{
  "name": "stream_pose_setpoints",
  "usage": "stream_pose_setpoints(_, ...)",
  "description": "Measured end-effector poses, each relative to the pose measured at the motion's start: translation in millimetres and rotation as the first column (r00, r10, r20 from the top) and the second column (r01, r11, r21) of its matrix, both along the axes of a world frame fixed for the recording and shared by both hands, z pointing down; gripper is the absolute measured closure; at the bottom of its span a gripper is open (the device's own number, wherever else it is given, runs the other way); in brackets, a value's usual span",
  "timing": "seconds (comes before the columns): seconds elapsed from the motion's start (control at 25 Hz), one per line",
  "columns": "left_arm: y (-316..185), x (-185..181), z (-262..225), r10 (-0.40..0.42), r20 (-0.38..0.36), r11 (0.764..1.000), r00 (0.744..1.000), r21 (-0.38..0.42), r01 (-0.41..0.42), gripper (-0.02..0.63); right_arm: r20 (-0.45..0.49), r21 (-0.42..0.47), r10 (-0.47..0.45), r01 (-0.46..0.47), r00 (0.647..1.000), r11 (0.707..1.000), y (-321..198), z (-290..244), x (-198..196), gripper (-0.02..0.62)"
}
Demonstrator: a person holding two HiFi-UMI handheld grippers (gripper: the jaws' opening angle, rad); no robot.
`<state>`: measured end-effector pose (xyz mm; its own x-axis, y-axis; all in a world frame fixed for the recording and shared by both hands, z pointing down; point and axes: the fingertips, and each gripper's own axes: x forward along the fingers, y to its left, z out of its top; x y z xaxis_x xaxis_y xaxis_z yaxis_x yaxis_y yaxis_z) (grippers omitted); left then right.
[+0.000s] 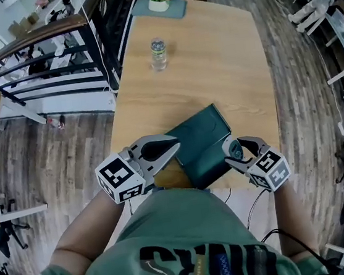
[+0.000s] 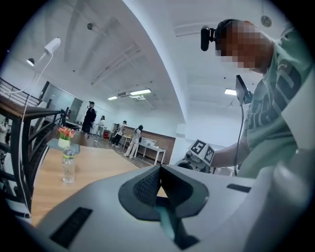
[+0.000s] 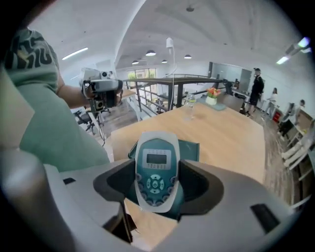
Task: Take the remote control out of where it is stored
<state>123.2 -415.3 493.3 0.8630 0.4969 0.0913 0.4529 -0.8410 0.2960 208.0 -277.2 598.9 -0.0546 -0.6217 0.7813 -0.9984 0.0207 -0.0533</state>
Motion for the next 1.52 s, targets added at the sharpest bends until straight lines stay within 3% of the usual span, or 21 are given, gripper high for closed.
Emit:
stream_pose_setpoints(0.24,-2,2,-34,0.047,-0.061,0.999,0.997,0.014,-0.047,0.601,0.03,0.141,0.178,-0.181,0.984,0.973,26,-54,6,0.305)
stream_pose_setpoints(0.52,18,24,-66,0.002,-0.108,0.999,0.994,0.044,0.002,0.601,0.056,0.279,0.235,-0.241,0.97,0.93,75,-105,39,0.305)
stream_pose_setpoints(0.68,50,46,-82,-0.092,-0.128,0.992,0.987,0.076,0.103,0.601,0.086,0.38,0.187,-0.206,0.978,0.902,112,-133,75,0.307)
stream_pose_setpoints(0.92,87,84,-116,-0.276,-0.174,0.956,0.945,0.056,0.289,0.601,0.087,0.489,0.042,-0.079,0.995,0.869,144,-178,141,0.305)
stream_pose_setpoints(1.12,123,97,-150,-0.299,-0.195,0.948,0.934,0.047,0.313,0.601,0.098,0.551,0.01,-0.063,0.995,0.832,169,-215,170,0.305)
stream_pose_setpoints(1.52,114,98,-234,-0.286,-0.307,0.951,0.908,0.021,0.307,0.601,0.053,0.67,0.008,-0.042,0.999,0.741,153,-294,176,0.306)
